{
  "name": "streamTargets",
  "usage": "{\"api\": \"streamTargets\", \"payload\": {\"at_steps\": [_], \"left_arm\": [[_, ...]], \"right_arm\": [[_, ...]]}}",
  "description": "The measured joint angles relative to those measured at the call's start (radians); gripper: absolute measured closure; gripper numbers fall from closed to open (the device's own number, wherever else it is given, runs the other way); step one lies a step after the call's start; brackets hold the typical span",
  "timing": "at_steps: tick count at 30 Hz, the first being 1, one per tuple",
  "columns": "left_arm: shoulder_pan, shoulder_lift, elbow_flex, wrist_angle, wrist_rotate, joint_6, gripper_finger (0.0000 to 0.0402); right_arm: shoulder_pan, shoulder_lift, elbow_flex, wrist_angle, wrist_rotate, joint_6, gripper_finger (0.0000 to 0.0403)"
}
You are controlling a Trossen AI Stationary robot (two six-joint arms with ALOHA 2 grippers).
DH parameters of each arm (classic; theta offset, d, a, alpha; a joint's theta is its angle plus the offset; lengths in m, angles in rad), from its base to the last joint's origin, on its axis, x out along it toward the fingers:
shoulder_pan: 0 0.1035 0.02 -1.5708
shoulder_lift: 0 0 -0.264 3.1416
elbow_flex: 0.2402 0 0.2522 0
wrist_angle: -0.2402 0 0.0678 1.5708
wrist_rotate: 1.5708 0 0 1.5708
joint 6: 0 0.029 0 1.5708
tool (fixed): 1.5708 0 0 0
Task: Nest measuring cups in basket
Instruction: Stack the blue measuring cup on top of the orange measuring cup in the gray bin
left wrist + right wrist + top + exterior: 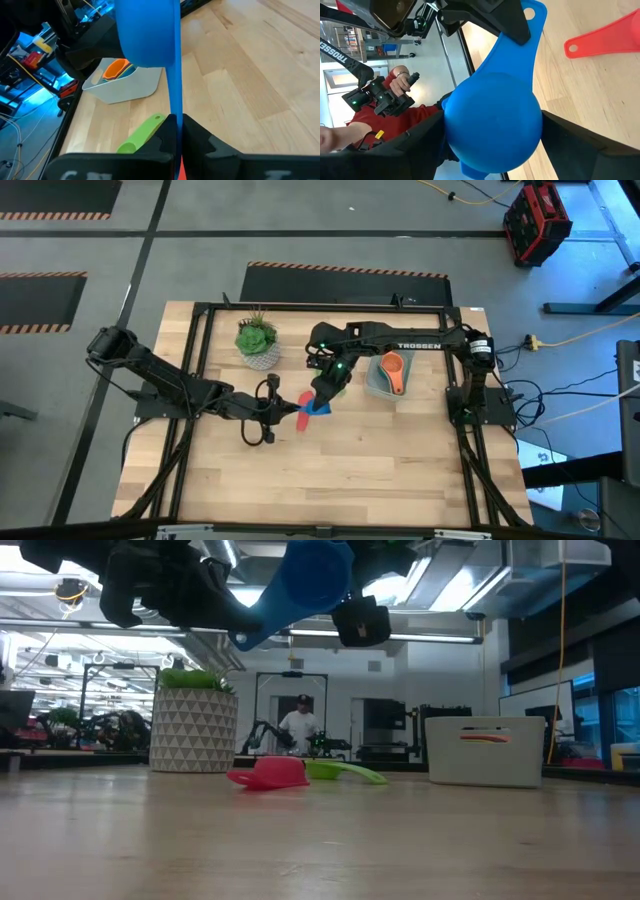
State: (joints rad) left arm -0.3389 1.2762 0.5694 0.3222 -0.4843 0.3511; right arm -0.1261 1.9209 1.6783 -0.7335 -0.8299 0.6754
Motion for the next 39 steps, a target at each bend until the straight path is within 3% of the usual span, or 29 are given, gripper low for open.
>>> {"api": "streamTargets", "payload": {"at_steps": [10, 18, 28, 34, 39], "left_arm": [[0.001, 0.0, 0.0, 0.001, -0.008, -0.005, 0.0399], [0.001, 0.0, 0.0, 0.003, -0.005, -0.005, 0.0399], [0.0, -0.002, 0.0, 0.004, 0.007, -0.019, 0.0399], [0.0, -0.002, 0.0, 0.007, 0.008, -0.21, 0.0398], [0.0, -0.002, 0.0, 0.036, 0.008, -0.452, 0.0398]], "right_arm": [[0.001, 0.001, 0.0, 0.013, 0.047, -0.007, 0.0044], [0.001, -0.009, 0.0, 0.01, 0.06, -0.091, 0.0041], [-0.04, -0.171, 0.0, -0.015, 0.227, -0.277, 0.0041], [-0.063, -0.317, 0.0, -0.125, 0.291, -0.519, 0.0041], [-0.027, -0.394, 0.0, -0.144, 0.427, -0.535, 0.0041]]}}
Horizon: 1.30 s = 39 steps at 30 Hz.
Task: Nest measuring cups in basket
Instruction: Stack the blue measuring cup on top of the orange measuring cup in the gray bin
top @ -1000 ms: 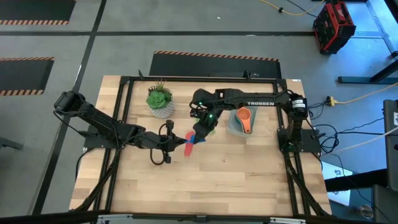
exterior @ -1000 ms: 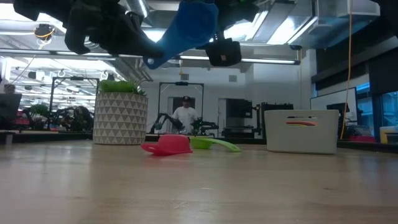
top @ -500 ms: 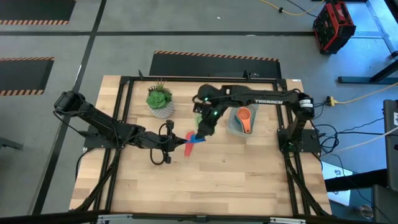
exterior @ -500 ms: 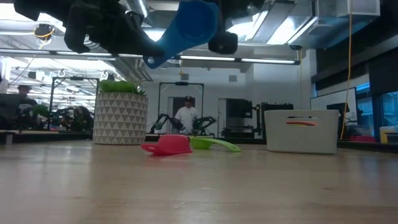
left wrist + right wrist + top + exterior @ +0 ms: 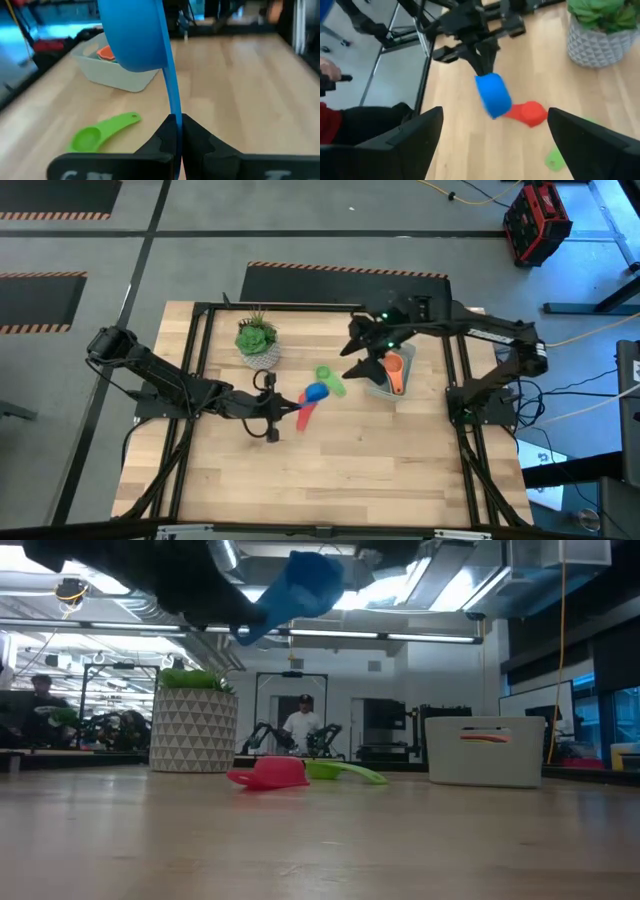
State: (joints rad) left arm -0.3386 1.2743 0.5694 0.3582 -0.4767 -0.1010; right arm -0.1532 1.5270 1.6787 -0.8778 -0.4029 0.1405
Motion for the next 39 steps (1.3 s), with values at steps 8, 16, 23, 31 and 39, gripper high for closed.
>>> {"api": "streamTargets", "payload": {"at_steps": [8, 16, 23, 31, 39], "left_arm": [[0.0, 0.0, 0.0, 0.08, -0.003, -0.265, 0.0399], [0.0, 0.0, 0.0, 0.09, -0.003, -0.286, 0.0399], [0.0, 0.001, 0.0, 0.104, -0.01, -0.284, 0.0397], [0.0, 0.001, 0.0, 0.106, -0.009, -0.283, 0.0397], [0.0, 0.001, 0.0, 0.107, -0.002, -0.282, 0.0394]], "right_arm": [[0.122, 0.034, 0.001, 0.022, 0.142, -0.023, 0.0041], [0.214, 0.056, 0.0, 0.07, 0.636, -0.084, 0.0049], [0.249, 0.112, 0.001, 0.119, 0.645, -0.068, 0.0051], [0.281, 0.196, 0.0, 0.161, 0.663, -0.095, 0.0052], [0.301, 0.215, 0.0, 0.168, 0.854, -0.127, 0.0077]]}}
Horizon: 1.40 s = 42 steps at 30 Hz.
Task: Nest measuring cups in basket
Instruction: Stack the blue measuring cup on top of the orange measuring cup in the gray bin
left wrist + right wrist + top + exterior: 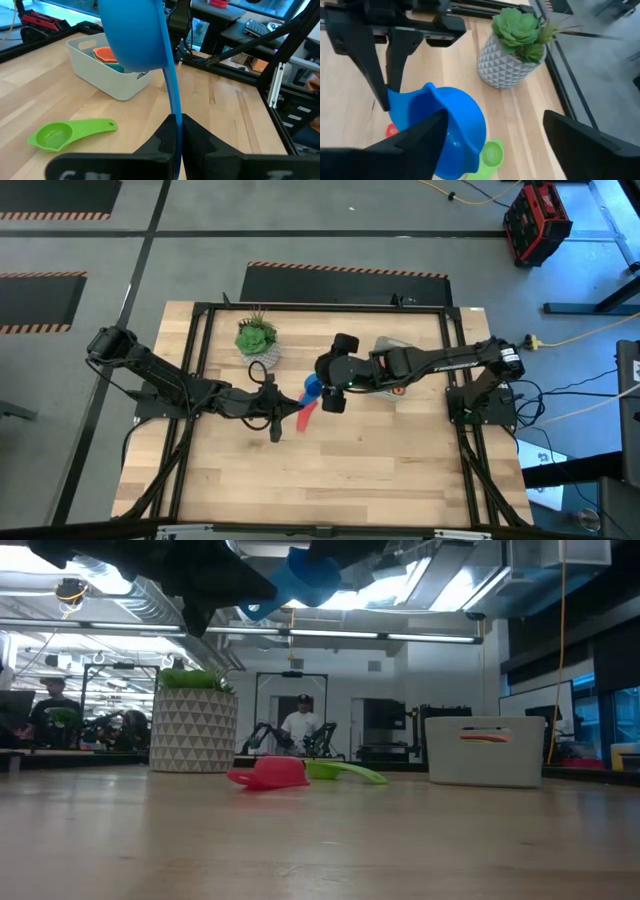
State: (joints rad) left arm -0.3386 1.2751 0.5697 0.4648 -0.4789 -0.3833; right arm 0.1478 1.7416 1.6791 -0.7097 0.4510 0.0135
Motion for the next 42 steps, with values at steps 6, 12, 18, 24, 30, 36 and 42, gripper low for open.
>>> {"api": "streamTargets", "payload": {"at_steps": [6, 12, 18, 24, 30, 36, 42], "left_arm": [[0.0, 0.0, 0.0, 0.001, 0.0, 0.0, 0.0394], [0.0, 0.0, 0.0, 0.002, -0.001, -0.001, 0.0395], [0.0, 0.0, 0.0, 0.001, -0.002, -0.001, 0.0395], [0.0, 0.0, 0.0, 0.001, -0.005, -0.002, 0.0397], [-0.001, 0.0, 0.0, 0.0, -0.008, 0.001, 0.0384], [-0.001, 0.0, 0.0, 0.0, -0.008, 0.003, 0.0354], [0.0, 0.0, 0.0, -0.002, -0.009, 0.002, 0.0321]], "right_arm": [[0.0, 0.0, 0.0, -0.001, 0.0, 0.001, 0.0152], [-0.003, 0.004, 0.0, -0.01, -0.002, 0.002, 0.0229], [-0.003, 0.015, 0.0, -0.009, -0.004, 0.003, 0.03], [-0.003, 0.021, 0.0, -0.02, -0.022, -0.015, 0.0363], [-0.003, 0.021, 0.0, -0.021, -0.024, -0.022, 0.0365], [-0.004, 0.015, 0.0, -0.017, -0.028, 0.01, 0.0354], [-0.008, -0.015, 0.0, -0.1, -0.034, 0.007, 0.0364]]}}
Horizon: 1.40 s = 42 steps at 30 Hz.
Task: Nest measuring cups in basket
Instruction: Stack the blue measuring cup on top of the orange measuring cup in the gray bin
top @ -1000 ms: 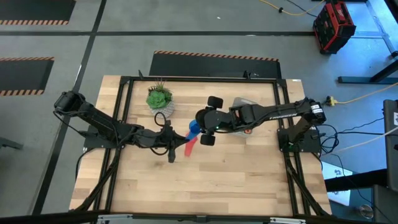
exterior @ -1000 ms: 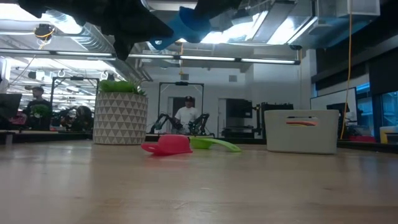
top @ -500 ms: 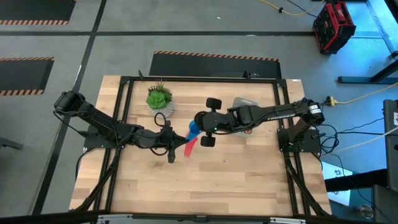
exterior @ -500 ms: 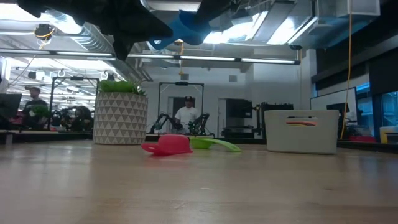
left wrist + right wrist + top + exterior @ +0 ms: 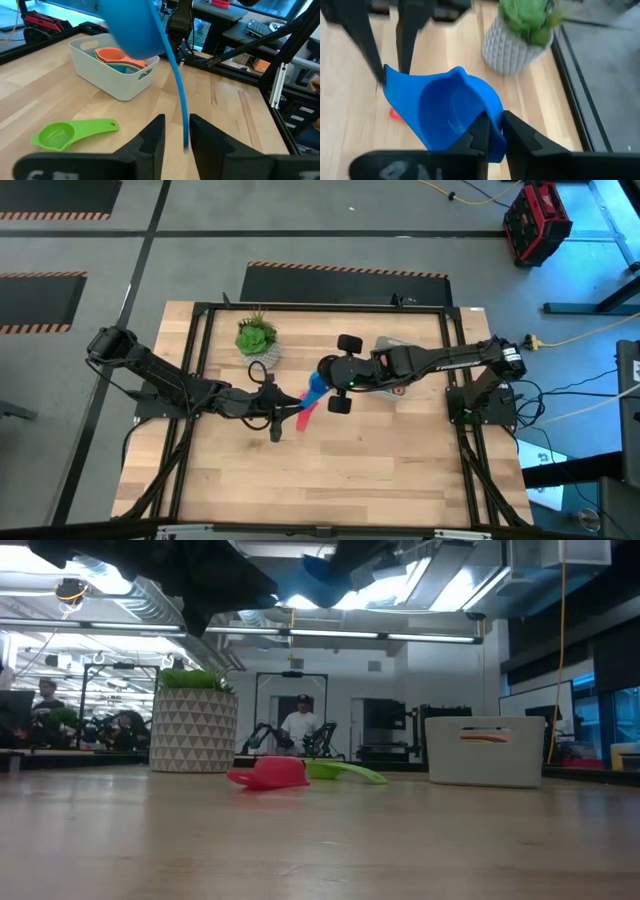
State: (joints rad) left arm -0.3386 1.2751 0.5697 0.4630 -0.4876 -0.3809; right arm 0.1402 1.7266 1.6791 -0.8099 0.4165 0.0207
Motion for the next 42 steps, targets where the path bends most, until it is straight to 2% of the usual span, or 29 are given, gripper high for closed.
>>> {"api": "streamTargets", "payload": {"at_steps": [5, 11, 15, 19, 26, 33, 36, 42], "left_arm": [[0.0, 0.0, 0.0, -0.005, 0.0, -0.001, 0.0298], [0.0, 0.001, 0.0, -0.015, -0.001, -0.001, 0.0297], [0.0, 0.001, 0.0, -0.017, -0.001, -0.001, 0.0295], [0.0, 0.001, 0.0, -0.023, -0.001, -0.001, 0.0297], [0.0, 0.001, 0.0, -0.025, -0.001, -0.001, 0.0297], [0.0, 0.001, 0.0, -0.027, -0.001, -0.001, 0.0297], [0.0, 0.001, 0.0, -0.029, -0.001, -0.001, 0.0295], [0.0, 0.001, 0.0, -0.034, 0.0, -0.001, 0.0296]], "right_arm": [[-0.027, -0.052, 0.0, -0.17, -0.049, 0.042, 0.036], [-0.103, -0.127, 0.0, -0.396, -0.199, 0.045, 0.0358], [-0.182, -0.152, 0.0, -0.589, -0.265, -0.028, 0.0357], [-0.273, -0.152, 0.0, -0.717, -0.276, -0.138, 0.0357], [-0.41, -0.152, 0.0, -0.741, -0.279, -0.397, 0.0356], [-0.492, -0.135, 0.0, -0.752, -0.278, -0.699, 0.0356], [-0.511, -0.119, 0.0, -0.737, -0.278, -0.762, 0.0356], [-0.536, -0.05, 0.0, -0.728, -0.279, -0.766, 0.0356]]}}
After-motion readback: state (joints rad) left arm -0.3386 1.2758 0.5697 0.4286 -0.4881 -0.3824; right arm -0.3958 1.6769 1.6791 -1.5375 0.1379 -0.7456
